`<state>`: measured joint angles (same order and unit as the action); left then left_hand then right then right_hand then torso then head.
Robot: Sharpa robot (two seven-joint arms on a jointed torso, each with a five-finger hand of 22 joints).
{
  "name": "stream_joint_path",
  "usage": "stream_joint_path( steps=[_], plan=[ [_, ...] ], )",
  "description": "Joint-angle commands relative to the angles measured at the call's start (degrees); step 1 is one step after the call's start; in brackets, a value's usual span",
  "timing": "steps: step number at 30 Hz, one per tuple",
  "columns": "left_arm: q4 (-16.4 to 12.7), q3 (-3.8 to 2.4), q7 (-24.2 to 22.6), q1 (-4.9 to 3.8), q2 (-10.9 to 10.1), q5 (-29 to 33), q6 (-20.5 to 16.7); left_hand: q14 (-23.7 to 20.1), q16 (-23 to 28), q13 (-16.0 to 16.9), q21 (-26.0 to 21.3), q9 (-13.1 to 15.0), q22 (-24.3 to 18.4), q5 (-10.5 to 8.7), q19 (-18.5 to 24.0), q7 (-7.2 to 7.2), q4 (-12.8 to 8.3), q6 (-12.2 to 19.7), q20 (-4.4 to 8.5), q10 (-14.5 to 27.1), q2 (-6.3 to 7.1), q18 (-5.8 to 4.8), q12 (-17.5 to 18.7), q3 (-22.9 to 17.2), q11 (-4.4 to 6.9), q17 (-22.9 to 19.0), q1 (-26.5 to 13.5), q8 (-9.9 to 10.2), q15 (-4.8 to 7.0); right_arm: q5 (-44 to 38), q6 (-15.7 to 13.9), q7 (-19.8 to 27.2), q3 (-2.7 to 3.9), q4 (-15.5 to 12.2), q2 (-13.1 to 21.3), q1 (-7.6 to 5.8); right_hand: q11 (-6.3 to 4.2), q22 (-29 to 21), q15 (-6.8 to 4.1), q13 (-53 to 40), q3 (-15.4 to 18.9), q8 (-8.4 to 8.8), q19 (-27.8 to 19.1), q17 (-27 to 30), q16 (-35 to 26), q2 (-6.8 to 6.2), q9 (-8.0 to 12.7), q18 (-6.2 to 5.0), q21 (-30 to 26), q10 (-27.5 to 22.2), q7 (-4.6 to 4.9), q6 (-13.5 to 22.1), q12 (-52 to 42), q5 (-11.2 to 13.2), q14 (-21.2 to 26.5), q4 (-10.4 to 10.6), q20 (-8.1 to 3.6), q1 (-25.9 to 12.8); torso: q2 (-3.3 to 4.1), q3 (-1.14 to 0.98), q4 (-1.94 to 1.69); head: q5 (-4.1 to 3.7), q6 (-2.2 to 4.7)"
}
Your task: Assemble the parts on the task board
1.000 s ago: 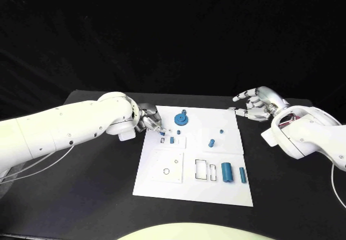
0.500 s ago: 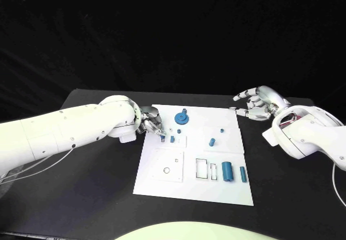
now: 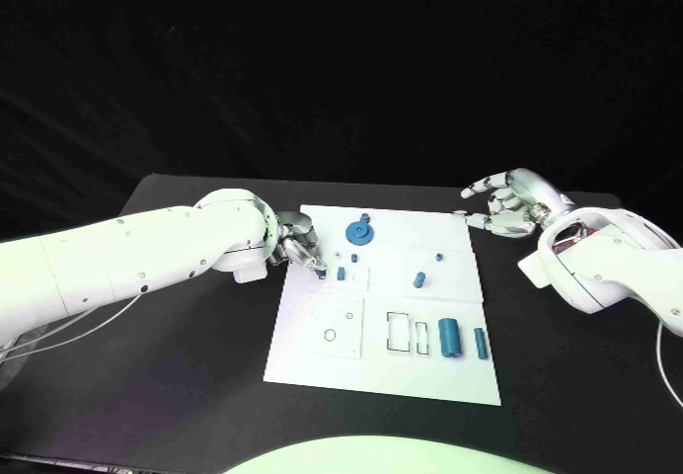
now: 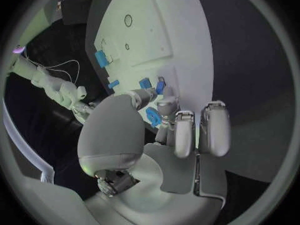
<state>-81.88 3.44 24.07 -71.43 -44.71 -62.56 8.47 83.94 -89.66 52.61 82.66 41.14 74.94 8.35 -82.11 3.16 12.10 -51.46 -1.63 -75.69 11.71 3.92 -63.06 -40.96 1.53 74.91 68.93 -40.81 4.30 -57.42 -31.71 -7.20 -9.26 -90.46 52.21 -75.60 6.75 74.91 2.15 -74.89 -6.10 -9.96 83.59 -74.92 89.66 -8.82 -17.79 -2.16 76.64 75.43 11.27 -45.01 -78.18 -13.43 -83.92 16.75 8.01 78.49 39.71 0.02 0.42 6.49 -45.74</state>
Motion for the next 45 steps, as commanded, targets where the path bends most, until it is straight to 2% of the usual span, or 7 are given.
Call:
stream_joint_path(
  steps=[1,20,35,37,38,39,45],
  plan=[
    [-0.2,0.07,0.5,0.08,-0.1,-0.2,1.5,6.0,-0.3,0.1,0.2,0.1,1.7,0.37,-0.5,-0.47,-9.9,-1.0,-0.11,-0.5,0.33,-0.79,-0.3,-10.1,0.08,15.1,-0.2,-0.1,0.43,-0.8,0.6,0.7,0.0,0.0,0.0,0.04,-0.23,6.4,-0.03,0.0,0.0,0.22,-0.3,-14.3,0.1,0.31,0.1,-1.0,-0.1,-0.1,0.12,-0.4,-0.2,-0.4,-5.9,-0.1,-0.08,0.1,0.03,0.01,0.06,-0.01,-0.11],
    [-0.6,0.19,0.9,0.12,-0.1,1.1,2.4,6.1,-0.3,0.2,0.3,0.2,1.8,0.84,-0.5,-0.5,-10.0,-1.1,-0.09,-0.7,0.44,-0.82,-0.3,-10.2,0.11,15.1,-0.3,-0.1,0.45,-0.7,0.6,0.7,0.0,0.0,-0.1,0.06,-0.24,6.5,-0.04,-0.1,0.0,0.23,-0.3,-14.3,0.1,0.29,0.1,-0.98,-0.1,-0.1,0.11,-0.5,-0.2,-0.4,-5.9,-0.1,-0.09,0.2,0.01,0.04,0.05,-0.03,-0.09],
    [0.5,0.19,2.0,0.11,0.7,1.8,4.1,6.1,-0.3,0.9,0.4,0.2,2.1,1.43,-0.7,-0.6,-10.4,-1.3,-0.04,-1.1,0.85,-0.88,-0.8,-10.2,0.2,15.1,-0.4,-0.1,0.51,-0.7,0.5,0.7,0.0,-0.1,0.1,0.07,-0.24,6.5,-0.04,-0.1,0.0,0.23,-0.3,-14.3,0.1,0.29,0.1,-0.98,-0.1,-0.1,0.11,-0.5,-0.2,-0.4,-5.9,-0.1,-0.09,0.2,0.05,0.0,0.0,-0.14,-0.26],
    [0.6,0.2,2.6,0.1,1.0,2.1,4.5,6.1,-0.3,1.1,0.5,0.3,2.3,1.84,-0.8,-0.63,-10.4,-1.5,-0.02,-1.3,0.9,-0.92,-1.0,-10.2,0.23,15.1,-0.5,-0.1,0.54,-0.7,0.5,0.7,0.0,-0.2,0.1,0.07,-0.24,6.5,-0.04,-0.1,0.0,0.23,-0.3,-14.3,0.1,0.29,0.1,-0.98,-0.1,-0.1,0.11,-0.5,-0.2,-0.4,-5.9,-0.1,-0.09,0.2,0.06,-0.01,0.0,-0.14,-0.29],
    [0.7,0.21,2.9,0.09,1.2,2.2,4.5,6.1,-0.3,1.3,0.6,0.3,2.4,3.13,-0.9,-0.72,-10.4,-1.8,0.04,-1.6,1.06,-0.95,-1.1,-10.2,0.33,15.1,-0.9,-0.1,0.58,-0.7,0.5,0.7,0.0,-0.2,0.1,0.07,-0.25,6.4,-0.06,0.0,-0.1,0.24,-0.3,-14.3,0.0,0.3,0.1,-1.0,-0.1,-0.1,0.1,-0.6,-0.2,-0.4,-5.9,-0.1,-0.1,0.2,0.06,-0.01,0.0,-0.14,-0.29],
    [0.8,0.22,3.2,0.09,1.4,2.4,4.6,6.1,-0.3,1.6,0.7,0.5,2.5,6.3,-0.9,-0.86,-10.3,-2.1,0.12,-2.0,1.23,-0.97,-1.4,-10.0,0.45,15.1,-1.6,-0.2,0.67,-0.7,0.5,0.7,0.0,-0.2,0.1,0.07,-0.26,6.4,-0.06,0.0,-0.1,0.24,-0.3,-14.2,0.0,0.31,0.1,-1.0,-0.1,-0.1,0.09,-0.6,-0.2,-0.4,-5.9,-0.1,-0.11,0.2,0.06,-0.03,-0.01,-0.16,-0.4],
    [1.9,0.35,4.1,0.09,2.7,2.8,4.3,6.1,-0.3,1.8,0.7,0.6,2.6,7.72,-0.9,-1.0,-10.3,-2.3,0.21,-2.2,1.01,-0.98,-1.5,-9.8,0.54,15.1,-2.2,-0.3,0.77,-0.6,0.6,0.7,0.0,-0.2,0.1,0.07,-0.26,6.4,-0.06,0.0,-0.1,0.24,-0.3,-14.2,0.0,0.31,0.1,-1.0,-0.1,-0.1,0.09,-0.6,-0.2,-0.4,-5.9,-0.1,-0.11,0.2,0.05,-0.01,0.09,-0.14,-0.46]
  ],
)
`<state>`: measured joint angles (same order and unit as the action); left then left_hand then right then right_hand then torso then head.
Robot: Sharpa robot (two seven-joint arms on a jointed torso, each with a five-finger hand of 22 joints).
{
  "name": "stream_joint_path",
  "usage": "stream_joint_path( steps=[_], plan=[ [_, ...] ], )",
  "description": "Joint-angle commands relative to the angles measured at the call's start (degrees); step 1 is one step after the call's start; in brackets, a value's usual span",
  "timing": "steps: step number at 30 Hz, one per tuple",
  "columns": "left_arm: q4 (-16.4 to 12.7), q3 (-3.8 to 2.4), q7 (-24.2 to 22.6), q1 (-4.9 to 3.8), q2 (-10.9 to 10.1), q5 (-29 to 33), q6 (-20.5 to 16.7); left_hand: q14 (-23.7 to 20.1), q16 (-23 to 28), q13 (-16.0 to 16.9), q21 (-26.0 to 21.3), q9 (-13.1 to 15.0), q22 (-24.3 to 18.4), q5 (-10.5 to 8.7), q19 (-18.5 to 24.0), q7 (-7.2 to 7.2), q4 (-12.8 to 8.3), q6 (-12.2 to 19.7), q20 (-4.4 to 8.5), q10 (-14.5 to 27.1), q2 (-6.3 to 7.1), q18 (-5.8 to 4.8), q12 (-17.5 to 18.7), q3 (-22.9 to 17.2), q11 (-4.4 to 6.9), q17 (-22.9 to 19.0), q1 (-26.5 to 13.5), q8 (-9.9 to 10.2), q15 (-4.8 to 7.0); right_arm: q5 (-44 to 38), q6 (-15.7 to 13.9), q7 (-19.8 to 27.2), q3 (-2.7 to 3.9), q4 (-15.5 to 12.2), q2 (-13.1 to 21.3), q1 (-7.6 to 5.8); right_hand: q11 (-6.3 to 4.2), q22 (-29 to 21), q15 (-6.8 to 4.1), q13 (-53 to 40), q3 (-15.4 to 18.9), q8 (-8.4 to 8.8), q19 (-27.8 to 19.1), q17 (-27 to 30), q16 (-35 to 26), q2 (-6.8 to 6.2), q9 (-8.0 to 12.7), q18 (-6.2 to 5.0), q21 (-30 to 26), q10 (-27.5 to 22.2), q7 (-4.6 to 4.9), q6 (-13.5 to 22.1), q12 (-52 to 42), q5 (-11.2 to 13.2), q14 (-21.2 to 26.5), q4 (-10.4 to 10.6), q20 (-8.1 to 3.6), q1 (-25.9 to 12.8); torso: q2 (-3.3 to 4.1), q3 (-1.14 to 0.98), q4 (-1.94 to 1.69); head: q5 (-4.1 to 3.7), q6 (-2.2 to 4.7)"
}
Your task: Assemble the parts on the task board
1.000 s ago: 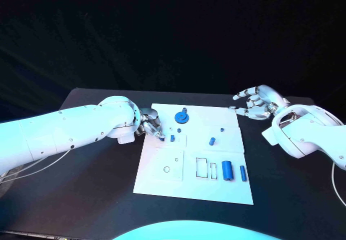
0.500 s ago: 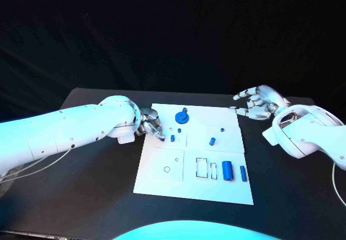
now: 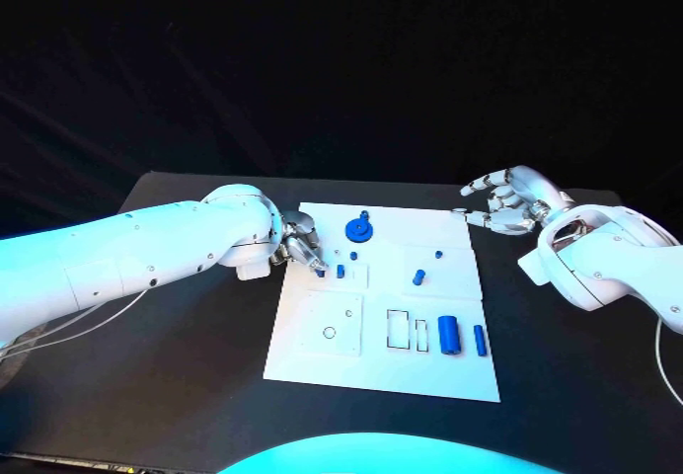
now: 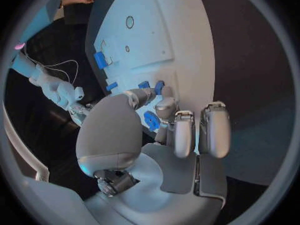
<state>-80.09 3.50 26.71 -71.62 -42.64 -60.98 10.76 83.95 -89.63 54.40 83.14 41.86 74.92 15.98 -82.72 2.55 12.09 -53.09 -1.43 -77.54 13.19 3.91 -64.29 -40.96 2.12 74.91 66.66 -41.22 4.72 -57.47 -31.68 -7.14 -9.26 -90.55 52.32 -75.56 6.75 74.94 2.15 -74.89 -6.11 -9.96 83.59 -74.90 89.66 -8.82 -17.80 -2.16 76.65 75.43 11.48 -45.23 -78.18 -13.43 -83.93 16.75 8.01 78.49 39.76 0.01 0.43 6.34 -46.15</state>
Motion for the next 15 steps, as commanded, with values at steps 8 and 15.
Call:
stream_joint_path(
  steps=[8,15],
  plan=[
    [1.2,0.74,2.2,0.28,1.7,1.1,3.5,6.0,-0.4,-0.1,0.2,-0.1,2.6,0.24,-0.3,-0.4,-10.2,-0.7,0.02,-0.4,-0.51,-0.96,-0.1,-9.8,-0.04,15.1,0.0,0.1,0.36,-0.5,0.5,0.6,0.0,-0.1,0.0,0.03,-0.26,6.4,-0.06,0.0,-0.1,0.24,-0.3,-14.3,0.0,0.31,0.1,-1.0,-0.1,-0.1,-0.11,-0.3,-0.2,-0.4,-5.9,-0.1,-0.1,0.2,-0.04,-0.02,0.05,-0.13,-0.19],
    [1.6,0.85,2.3,0.28,2.1,0.8,4.1,6.0,-0.4,-0.1,0.1,0.0,2.5,0.41,-0.2,-0.41,-10.2,-0.7,0.04,-0.4,-0.49,-0.94,-0.1,-9.7,-0.04,15.1,-0.3,0.1,0.37,-0.5,0.5,0.7,0.0,-0.1,0.0,0.03,-0.26,6.4,-0.06,0.0,-0.1,0.24,-0.3,-14.3,0.0,0.31,0.1,-1.0,-0.1,-0.1,-0.11,-0.3,-0.2,-0.4,-5.9,-0.1,-0.1,0.2,-0.05,-0.02,0.01,-0.21,-0.24]
  ],
)
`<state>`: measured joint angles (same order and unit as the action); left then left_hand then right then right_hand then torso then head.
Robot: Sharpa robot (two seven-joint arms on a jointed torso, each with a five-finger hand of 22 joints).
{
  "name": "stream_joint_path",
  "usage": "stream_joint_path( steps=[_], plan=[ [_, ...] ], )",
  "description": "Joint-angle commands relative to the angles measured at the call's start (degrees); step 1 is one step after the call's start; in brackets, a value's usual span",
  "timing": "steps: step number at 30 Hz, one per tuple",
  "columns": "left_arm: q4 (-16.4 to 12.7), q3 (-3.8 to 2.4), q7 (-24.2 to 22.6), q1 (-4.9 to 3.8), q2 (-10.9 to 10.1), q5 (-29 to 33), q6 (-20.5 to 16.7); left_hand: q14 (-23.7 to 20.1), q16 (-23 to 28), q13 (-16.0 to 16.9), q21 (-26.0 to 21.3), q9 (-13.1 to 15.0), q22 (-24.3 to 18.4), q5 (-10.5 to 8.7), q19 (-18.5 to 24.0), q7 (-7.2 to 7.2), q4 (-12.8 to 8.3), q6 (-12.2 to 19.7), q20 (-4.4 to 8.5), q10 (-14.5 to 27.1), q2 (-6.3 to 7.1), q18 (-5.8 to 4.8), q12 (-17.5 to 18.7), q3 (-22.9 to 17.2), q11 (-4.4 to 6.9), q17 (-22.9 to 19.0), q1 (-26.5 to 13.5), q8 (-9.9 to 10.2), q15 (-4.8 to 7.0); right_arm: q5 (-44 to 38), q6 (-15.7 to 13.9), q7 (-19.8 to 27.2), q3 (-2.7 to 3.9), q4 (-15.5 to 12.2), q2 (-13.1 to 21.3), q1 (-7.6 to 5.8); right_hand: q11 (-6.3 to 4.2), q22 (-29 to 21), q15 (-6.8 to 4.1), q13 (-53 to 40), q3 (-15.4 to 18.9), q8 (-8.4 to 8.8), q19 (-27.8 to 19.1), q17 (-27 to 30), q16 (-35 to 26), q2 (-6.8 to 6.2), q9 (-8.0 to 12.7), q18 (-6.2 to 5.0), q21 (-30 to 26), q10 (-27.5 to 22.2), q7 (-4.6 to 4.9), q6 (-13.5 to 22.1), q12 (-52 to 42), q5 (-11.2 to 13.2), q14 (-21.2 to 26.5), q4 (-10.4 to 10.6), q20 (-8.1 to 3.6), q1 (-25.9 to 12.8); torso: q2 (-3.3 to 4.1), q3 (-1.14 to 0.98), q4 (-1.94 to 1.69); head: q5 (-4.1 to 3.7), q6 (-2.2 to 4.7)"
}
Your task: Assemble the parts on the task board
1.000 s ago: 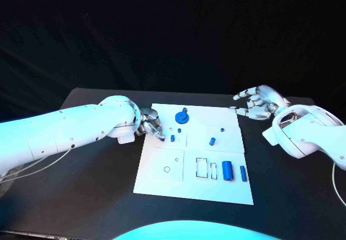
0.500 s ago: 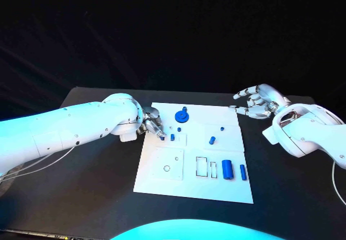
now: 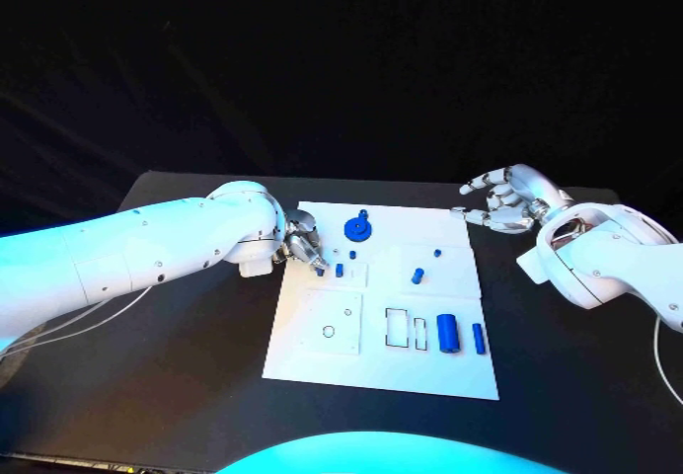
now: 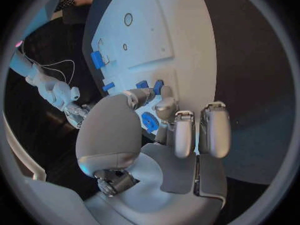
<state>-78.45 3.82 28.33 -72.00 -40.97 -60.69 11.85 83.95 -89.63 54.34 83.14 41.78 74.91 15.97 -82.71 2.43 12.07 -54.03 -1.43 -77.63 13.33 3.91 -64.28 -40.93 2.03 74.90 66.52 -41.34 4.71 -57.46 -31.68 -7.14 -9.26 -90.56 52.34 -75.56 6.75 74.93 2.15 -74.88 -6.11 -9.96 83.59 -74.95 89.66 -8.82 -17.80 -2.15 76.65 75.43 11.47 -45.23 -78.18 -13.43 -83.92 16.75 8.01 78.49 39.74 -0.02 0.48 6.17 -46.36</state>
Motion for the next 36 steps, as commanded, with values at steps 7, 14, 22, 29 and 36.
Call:
stream_joint_path(
  steps=[7,14,22,29,36],
  plan=[
    [0.0,0.56,0.6,0.66,0.4,0.7,3.1,6.0,-0.4,0.3,0.1,0.4,2.6,0.1,-0.3,-0.95,-8.8,-0.2,0.19,-0.7,-0.26,-0.97,-0.3,-6.7,0.39,15.1,-3.0,0.0,0.59,-0.5,0.4,0.7,0.0,0.0,0.0,0.03,-0.26,6.4,-0.07,0.0,-0.1,0.24,-0.3,-14.2,0.0,0.31,0.1,-1.0,-0.1,-0.1,-0.11,-0.3,-0.2,-0.4,-5.9,-0.1,-0.1,0.2,-0.03,0.07,-0.07,-0.07,-0.01],
    [0.2,0.57,0.5,0.66,0.1,0.3,2.0,6.0,-0.4,-0.1,-0.1,0.1,2.5,-1.08,-0.2,-1.2,-2.1,-1.5,0.52,-0.1,0.77,-0.94,0.2,5.4,0.61,15.1,-9.5,0.6,0.83,-0.4,0.3,0.7,0.0,0.0,0.0,0.03,-0.26,6.2,-0.08,0.1,-0.1,0.3,-0.4,-14.1,0.0,0.28,0.1,-1.06,-0.4,-0.2,-0.11,-0.4,-0.1,-0.4,-5.8,-0.1,-0.12,0.1,-0.04,0.06,-0.07,-0.03,0.01],
    [0.8,0.54,0.5,0.66,-0.2,0.5,0.7,6.0,-0.4,-0.9,-0.4,0.1,2.1,-1.52,0.1,-1.07,2.2,-1.3,0.46,0.6,0.5,-0.85,0.9,12.5,0.47,15.1,-9.1,1.0,0.74,-0.3,0.3,0.8,0.0,0.0,0.1,0.03,-0.25,6.0,-0.08,0.3,0.0,0.35,-0.7,-13.5,-0.2,0.26,0.1,-1.16,-0.9,-0.4,-0.09,-0.3,0.0,-0.4,-5.7,0.0,-0.13,0.0,-0.02,0.09,-0.04,-0.02,0.14],
    [1.0,0.32,0.5,0.67,-0.4,0.5,-0.8,6.0,-0.4,-0.9,-0.5,0.2,2.0,-1.52,0.1,-1.07,3.2,-1.3,0.44,0.7,0.28,-0.83,1.0,13.6,0.46,15.1,-8.6,1.0,0.72,-0.3,0.3,0.8,0.0,0.0,0.1,0.04,-0.24,5.8,-0.08,0.2,0.0,0.38,-0.8,-13.3,-0.3,0.25,0.1,-1.23,-1.2,-0.3,-0.09,-0.3,0.0,-0.4,-5.6,0.0,-0.13,-0.1,0.02,0.08,0.01,-0.06,0.23],
    [0.4,-0.02,-0.1,0.67,-0.9,2.0,-4.0,6.0,-0.4,-1.3,-0.5,0.2,2.0,-1.49,0.1,-1.07,4.0,-1.3,0.44,0.8,0.09,-0.82,1.2,14.4,0.46,15.1,-8.3,1.0,0.73,-0.3,0.1,0.8,0.0,0.0,0.2,0.06,-0.24,5.7,-0.08,0.3,0.0,0.4,-0.9,-13.2,-0.3,0.25,0.2,-1.26,-1.3,-0.4,-0.08,-0.3,0.0,-0.4,-5.6,0.0,-0.13,-0.1,0.01,0.07,0.06,-0.21,0.4]
  ],
)
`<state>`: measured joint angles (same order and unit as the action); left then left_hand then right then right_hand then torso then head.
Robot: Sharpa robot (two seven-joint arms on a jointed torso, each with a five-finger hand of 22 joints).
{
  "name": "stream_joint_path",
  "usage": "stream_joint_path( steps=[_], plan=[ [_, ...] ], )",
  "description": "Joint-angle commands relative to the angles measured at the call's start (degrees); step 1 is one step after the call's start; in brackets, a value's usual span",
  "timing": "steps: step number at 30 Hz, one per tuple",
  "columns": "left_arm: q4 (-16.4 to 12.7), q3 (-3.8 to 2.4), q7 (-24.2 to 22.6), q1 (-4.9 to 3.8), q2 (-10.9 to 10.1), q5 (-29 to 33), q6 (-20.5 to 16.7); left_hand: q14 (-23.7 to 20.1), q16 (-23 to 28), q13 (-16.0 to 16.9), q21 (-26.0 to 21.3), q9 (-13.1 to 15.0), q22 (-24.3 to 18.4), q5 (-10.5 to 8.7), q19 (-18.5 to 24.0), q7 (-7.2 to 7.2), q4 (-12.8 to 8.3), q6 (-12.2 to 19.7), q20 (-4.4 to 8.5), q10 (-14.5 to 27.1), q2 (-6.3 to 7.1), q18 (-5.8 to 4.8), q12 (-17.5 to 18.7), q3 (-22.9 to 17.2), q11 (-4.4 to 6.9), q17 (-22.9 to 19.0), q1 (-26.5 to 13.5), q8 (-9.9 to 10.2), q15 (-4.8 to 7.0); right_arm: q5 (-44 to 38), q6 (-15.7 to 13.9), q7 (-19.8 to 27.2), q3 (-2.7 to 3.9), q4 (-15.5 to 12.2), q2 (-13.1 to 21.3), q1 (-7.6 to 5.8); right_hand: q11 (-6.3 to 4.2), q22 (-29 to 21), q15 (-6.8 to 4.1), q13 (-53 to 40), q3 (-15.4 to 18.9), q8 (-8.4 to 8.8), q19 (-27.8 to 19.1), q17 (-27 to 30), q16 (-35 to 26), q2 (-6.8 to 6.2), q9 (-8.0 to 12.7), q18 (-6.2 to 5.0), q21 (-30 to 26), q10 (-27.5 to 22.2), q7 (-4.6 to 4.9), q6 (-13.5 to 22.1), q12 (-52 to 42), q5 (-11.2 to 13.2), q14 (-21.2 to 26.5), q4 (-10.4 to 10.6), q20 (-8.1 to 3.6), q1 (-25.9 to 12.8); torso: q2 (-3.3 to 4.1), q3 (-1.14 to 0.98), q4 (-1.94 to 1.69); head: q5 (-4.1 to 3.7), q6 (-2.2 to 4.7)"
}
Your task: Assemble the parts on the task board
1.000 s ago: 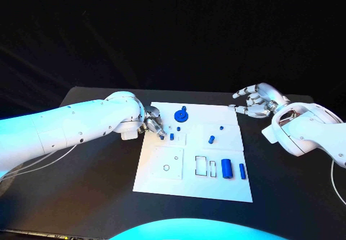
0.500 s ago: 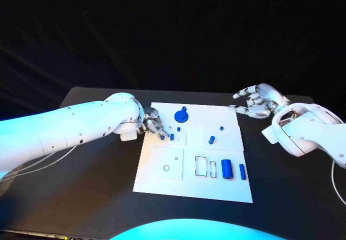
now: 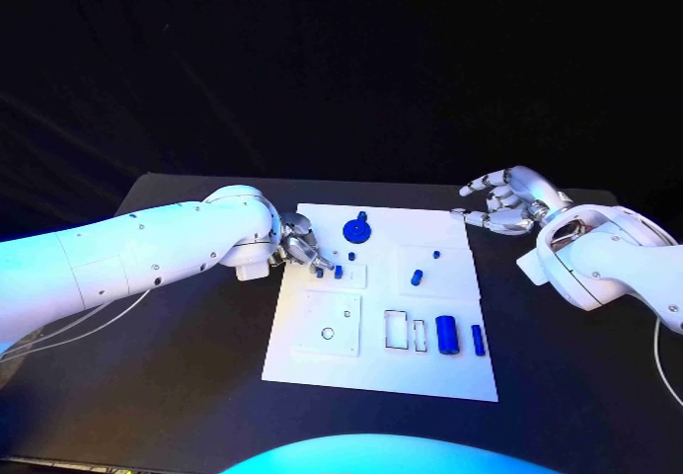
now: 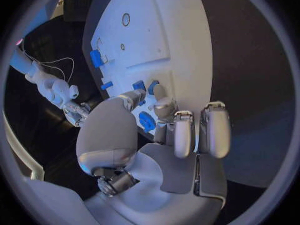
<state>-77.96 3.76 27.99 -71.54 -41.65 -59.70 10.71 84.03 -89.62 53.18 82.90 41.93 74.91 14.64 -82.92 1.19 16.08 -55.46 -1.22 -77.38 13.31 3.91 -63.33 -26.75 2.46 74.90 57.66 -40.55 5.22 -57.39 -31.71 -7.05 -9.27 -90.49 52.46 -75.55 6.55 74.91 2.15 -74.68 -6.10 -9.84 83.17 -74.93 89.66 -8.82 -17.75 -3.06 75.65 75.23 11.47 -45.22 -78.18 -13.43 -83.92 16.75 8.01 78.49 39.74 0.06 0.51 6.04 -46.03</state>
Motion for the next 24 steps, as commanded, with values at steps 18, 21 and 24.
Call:
stream_joint_path(
  steps=[18,21,24],
  plan=[
    [-2.8,-2.16,-19.2,-0.27,-2.3,10.5,-18.6,-5.7,13.4,-17.1,-22.3,-2.7,-27.1,0.94,19.8,7.92,0.6,17.2,-4.99,23.3,-1.27,5.24,13.3,8.6,-7.19,-6.3,8.4,4.9,-6.12,-0.4,-0.9,0.8,0.0,0.2,0.1,0.06,-0.03,5.4,-0.08,0.4,0.0,0.32,-0.7,-13.0,-0.4,0.28,0.1,-0.46,-0.8,-0.5,-0.07,-0.2,0.2,-0.4,-5.5,0.0,-0.13,-0.2,-0.04,-0.08,-0.1,-0.73,0.7],
    [-3.5,-2.0,-22.7,-0.23,-2.3,4.2,-18.6,-15.3,21.6,-20.2,-30.4,-4.4,-35.1,1.1,26.1,9.53,0.0,19.9,-6.5,30.0,-1.07,6.5,16.7,7.7,-8.89,-17.9,16.1,5.1,-7.66,-0.9,-1.0,0.8,0.0,0.2,0.1,0.06,-0.03,5.4,-0.08,0.3,0.0,0.33,-0.7,-12.9,-0.5,0.28,0.1,-0.47,-0.8,-0.5,-0.07,-0.2,0.2,-0.4,-5.5,0.0,-0.13,-0.2,-0.01,-0.04,-0.09,-0.95,0.75],
    [-4.4,-1.45,-25.2,-0.16,-2.1,-4.7,-18.1,-24.5,28.1,-24.5,-34.1,-6.8,-37.2,1.08,28.2,10.26,0.2,20.8,-7.66,34.4,-0.72,6.53,20.7,3.9,-9.94,-27.2,21.9,5.4,-8.82,-2.7,-1.1,0.6,0.0,0.2,0.2,0.05,-0.06,5.3,-0.09,0.4,-0.4,0.36,-0.8,-12.8,-0.5,0.53,0.1,-0.49,-1.0,-0.6,-0.09,-0.3,0.3,-0.6,-5.5,-0.1,-0.15,0.1,0.03,0.0,0.0,-0.94,1.04]
  ],
)
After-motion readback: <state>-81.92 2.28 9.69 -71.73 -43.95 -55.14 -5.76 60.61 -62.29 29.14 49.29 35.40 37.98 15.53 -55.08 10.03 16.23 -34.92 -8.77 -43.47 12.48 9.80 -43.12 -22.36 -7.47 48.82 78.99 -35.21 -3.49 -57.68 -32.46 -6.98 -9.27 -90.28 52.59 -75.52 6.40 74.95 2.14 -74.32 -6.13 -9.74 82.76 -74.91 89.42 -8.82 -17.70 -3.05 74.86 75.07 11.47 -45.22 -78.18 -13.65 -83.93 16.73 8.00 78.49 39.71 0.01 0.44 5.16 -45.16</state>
